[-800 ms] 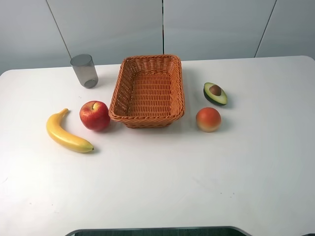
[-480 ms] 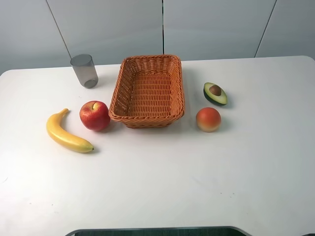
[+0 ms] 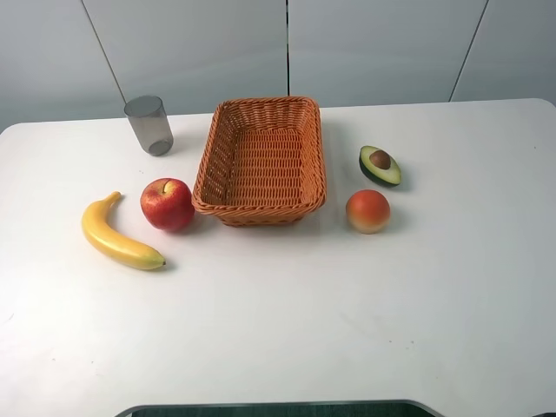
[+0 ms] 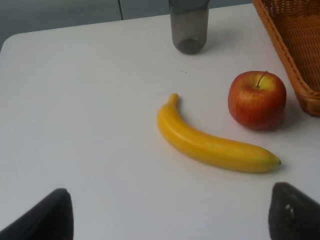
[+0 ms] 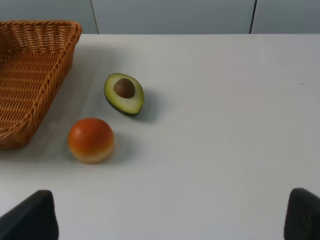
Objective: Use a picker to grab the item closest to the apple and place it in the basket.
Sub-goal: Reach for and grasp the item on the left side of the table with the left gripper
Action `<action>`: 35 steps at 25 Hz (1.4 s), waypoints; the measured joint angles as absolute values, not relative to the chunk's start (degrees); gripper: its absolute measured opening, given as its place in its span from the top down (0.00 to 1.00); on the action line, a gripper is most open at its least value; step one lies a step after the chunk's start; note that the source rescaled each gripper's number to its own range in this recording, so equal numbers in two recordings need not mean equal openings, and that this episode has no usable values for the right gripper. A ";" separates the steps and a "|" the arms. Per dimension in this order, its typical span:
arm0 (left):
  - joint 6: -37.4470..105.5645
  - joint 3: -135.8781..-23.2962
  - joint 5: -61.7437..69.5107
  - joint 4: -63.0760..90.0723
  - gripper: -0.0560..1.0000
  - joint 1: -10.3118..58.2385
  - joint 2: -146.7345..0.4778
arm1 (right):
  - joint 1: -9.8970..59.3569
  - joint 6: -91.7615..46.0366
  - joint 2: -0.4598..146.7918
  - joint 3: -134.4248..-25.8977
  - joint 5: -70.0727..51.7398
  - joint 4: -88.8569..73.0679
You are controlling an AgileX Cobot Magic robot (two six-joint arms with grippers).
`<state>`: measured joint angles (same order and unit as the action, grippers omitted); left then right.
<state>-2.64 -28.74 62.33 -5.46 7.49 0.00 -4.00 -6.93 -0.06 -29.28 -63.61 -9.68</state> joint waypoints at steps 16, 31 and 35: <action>-2.64 -28.74 62.33 -5.46 0.00 7.49 0.00 | -4.00 -6.93 -0.06 -29.28 -63.61 -9.68; -2.64 -35.04 52.95 -5.59 0.00 7.49 -6.28 | -4.00 -6.93 -0.06 -29.28 -63.61 -9.68; -5.16 -35.17 53.30 -6.30 0.00 7.49 -16.17 | -4.00 -6.93 -0.06 -29.28 -63.61 -9.68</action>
